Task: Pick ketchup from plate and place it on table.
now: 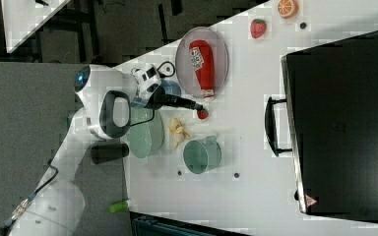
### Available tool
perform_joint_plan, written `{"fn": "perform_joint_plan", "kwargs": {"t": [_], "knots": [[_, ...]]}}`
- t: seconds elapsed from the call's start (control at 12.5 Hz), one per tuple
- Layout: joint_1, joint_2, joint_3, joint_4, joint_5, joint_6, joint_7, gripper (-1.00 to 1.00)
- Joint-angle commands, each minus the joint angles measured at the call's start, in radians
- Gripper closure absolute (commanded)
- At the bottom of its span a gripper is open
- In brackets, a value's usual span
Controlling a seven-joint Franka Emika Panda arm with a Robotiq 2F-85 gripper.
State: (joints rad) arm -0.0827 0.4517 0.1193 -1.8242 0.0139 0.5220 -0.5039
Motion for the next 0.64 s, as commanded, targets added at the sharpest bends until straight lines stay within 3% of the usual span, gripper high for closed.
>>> {"fn": "perform_joint_plan", "kwargs": {"t": [0.08,0.64], "knots": [[0.027,0.032,0.005,0.051,-0.009,0.069,-0.078,-1.00],[0.050,0.273,0.004,0.246,-0.097,0.226,-0.081,-1.00]]}}
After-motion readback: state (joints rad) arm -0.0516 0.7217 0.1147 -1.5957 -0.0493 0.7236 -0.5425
